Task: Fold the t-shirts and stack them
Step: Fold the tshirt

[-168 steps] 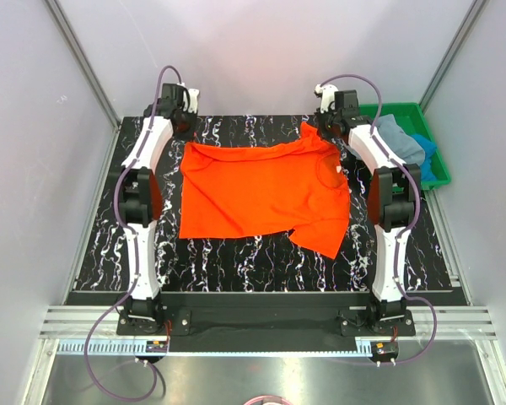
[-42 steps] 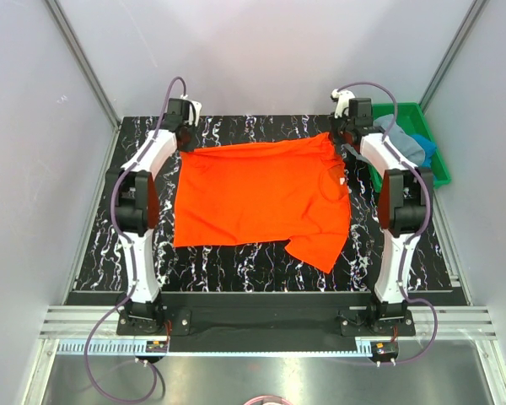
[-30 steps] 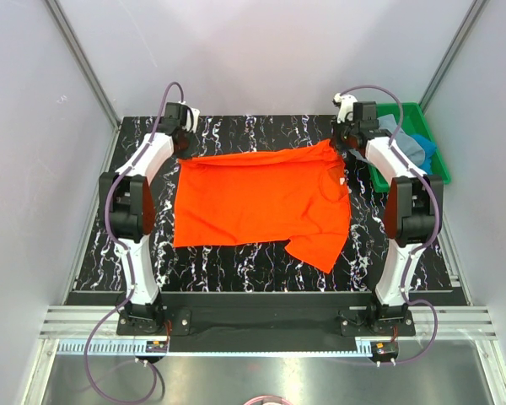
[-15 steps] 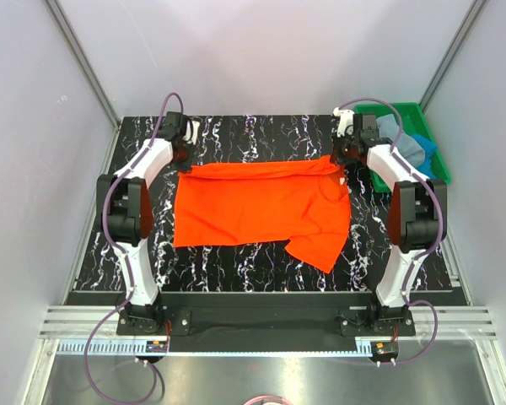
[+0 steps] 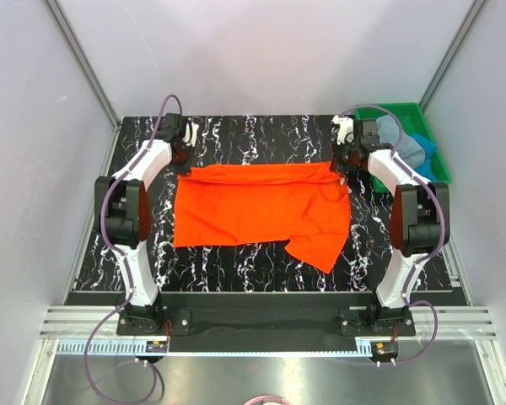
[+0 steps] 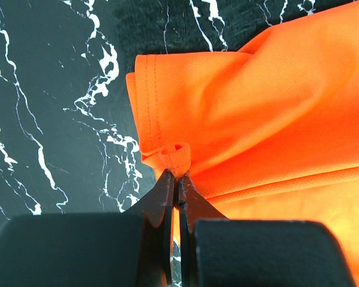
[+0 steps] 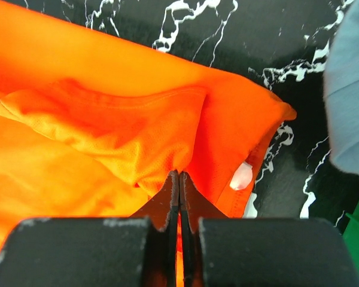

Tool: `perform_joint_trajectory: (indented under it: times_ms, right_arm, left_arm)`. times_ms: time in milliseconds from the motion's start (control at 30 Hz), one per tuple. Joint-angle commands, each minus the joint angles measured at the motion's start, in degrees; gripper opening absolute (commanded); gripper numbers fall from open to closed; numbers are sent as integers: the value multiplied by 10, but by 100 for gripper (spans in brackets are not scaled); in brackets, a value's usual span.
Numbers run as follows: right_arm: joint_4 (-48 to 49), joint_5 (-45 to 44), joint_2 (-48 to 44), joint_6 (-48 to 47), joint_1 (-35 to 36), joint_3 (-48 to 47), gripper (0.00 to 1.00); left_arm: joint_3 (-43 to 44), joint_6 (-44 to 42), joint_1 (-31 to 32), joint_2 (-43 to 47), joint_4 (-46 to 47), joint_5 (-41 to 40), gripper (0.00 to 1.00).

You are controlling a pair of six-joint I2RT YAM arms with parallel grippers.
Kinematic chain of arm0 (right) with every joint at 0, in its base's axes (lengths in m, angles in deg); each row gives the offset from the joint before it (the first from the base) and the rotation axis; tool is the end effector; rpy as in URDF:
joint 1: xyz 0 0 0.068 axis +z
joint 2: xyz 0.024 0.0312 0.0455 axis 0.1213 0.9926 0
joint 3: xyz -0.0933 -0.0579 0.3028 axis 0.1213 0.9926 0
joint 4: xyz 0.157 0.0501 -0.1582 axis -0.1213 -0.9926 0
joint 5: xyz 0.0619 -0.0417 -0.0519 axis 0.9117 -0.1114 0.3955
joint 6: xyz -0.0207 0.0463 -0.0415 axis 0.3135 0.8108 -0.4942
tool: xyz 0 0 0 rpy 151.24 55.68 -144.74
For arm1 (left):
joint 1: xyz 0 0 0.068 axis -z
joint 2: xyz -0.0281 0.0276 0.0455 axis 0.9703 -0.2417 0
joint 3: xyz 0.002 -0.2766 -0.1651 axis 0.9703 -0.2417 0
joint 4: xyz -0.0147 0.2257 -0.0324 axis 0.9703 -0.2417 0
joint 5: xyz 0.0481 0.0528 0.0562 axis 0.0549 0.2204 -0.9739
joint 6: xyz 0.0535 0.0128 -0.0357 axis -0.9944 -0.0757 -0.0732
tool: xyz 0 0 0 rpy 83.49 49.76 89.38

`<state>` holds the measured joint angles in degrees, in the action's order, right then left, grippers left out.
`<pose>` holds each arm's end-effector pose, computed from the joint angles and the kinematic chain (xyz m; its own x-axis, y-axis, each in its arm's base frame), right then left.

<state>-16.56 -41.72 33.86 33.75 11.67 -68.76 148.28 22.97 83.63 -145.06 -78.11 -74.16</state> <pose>0.4107 0.0478 0.2763 -0.6818 -0.2405 -0.6908 -0.3959 0.9155 0.0720 0.4179 -0.0532 0.2715 -0.8616 0.1967 -0.4679 0.1784 0.9804 0.0837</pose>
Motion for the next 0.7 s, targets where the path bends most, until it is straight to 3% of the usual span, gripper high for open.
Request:
perform_joint_trajectory:
  times_ms: [0, 667]
  right_arm:
    - [-6, 12, -27, -17, -4, 4, 0]
    - [-26, 25, -1, -20, -4, -3, 0]
  left_arm:
    - [-1, 3, 3, 25, 2, 6, 0]
    - [1, 11, 6, -1, -31, 26, 0]
